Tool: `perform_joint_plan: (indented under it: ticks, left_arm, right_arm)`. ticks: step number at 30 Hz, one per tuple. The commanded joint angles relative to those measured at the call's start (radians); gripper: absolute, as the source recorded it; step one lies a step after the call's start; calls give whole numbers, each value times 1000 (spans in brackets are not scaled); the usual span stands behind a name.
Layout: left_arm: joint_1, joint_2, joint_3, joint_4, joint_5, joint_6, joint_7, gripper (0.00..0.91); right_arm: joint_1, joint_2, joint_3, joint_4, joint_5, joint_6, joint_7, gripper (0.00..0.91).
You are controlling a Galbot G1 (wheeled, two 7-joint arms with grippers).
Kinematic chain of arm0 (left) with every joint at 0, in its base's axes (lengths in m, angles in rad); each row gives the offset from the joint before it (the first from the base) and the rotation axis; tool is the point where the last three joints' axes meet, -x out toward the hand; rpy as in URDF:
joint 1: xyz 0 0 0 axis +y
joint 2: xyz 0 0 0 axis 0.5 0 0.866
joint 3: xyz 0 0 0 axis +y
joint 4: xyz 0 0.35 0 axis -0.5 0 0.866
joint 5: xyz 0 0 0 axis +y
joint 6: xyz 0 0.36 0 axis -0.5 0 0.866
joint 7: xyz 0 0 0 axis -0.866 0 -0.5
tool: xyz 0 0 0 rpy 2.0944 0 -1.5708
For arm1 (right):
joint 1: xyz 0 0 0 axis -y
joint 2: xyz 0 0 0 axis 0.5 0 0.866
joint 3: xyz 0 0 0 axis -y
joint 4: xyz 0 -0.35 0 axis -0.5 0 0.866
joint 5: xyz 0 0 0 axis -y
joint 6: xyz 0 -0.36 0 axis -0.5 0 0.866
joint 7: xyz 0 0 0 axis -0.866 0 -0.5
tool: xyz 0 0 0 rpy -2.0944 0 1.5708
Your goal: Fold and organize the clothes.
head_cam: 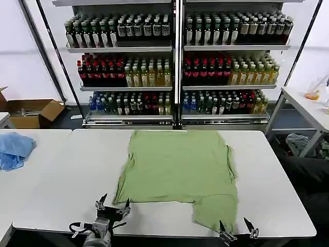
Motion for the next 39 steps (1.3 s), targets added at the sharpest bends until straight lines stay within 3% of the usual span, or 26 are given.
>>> perform_joint_plan:
  ticks: [1, 2, 3, 4, 5, 14, 24, 39]
  left_arm:
    - [-72, -21, -8, 92, -3, 44, 1, 907]
    - [-72, -20, -8, 92, -3, 44, 3, 887]
    - [-72, -19, -6, 92, -3, 44, 6, 725]
    - [-72, -18, -6, 93, -12, 44, 7, 202]
    - [-70, -17, -5, 93, -19, 44, 8, 40]
    - [-31, -6, -9, 46, -116, 44, 38, 20]
    - [10, -6, -17, 7, -185, 46, 54, 20]
    - [108, 39, -116, -259, -327, 42, 83, 20]
  right_arm:
    - [16, 8, -41, -33, 54, -24, 13, 907]
    - [18, 9, -43, -34, 63, -23, 16, 625]
    - [19, 11, -45, -39, 74, -22, 18, 413]
    - [21, 12, -49, -42, 83, -19, 20, 131]
    - [21, 12, -52, -44, 92, -17, 22, 0]
    - [18, 20, -74, -49, 142, -1, 22, 0]
    - [15, 1, -28, -33, 145, 31, -5, 0]
    - [-52, -57, 52, 118, 31, 242, -47, 0]
